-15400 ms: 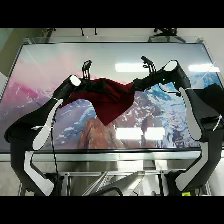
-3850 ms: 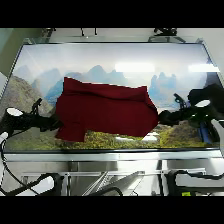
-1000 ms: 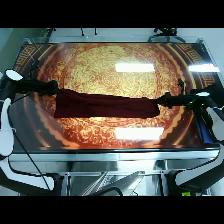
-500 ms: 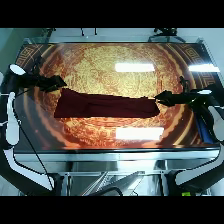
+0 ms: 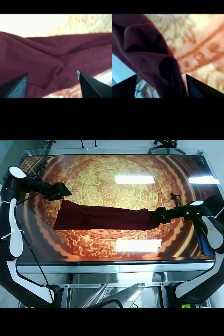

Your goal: Fold the shirts.

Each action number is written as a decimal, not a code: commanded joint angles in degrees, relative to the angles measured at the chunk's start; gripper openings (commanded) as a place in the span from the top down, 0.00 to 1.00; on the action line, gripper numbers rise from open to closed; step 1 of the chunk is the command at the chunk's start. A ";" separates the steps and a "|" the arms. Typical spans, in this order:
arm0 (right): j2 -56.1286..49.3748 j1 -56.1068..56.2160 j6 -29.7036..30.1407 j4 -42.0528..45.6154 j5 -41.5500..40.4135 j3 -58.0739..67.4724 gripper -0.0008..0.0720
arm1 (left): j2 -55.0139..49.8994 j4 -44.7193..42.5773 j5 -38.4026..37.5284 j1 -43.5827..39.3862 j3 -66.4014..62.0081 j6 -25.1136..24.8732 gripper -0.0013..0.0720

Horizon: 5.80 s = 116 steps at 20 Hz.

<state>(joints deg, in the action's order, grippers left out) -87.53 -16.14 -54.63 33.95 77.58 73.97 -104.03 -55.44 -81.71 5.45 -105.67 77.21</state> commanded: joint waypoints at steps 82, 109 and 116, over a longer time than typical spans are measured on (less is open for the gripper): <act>0.28 13.60 -4.57 -15.63 -5.70 21.27 0.96 | 18.67 0.04 -5.42 -4.22 -9.46 2.40 0.97; 15.47 -46.60 -52.52 36.65 27.96 33.18 0.21 | 18.67 0.02 -9.68 -4.22 -9.46 2.54 0.97; 15.13 -46.58 -52.13 35.32 27.26 30.47 0.04 | 18.67 0.04 -9.75 -4.24 -9.46 2.51 0.97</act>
<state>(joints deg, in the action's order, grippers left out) -72.27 -62.70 -106.94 70.46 105.12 105.10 -85.38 -55.40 -91.37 1.23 -115.13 79.66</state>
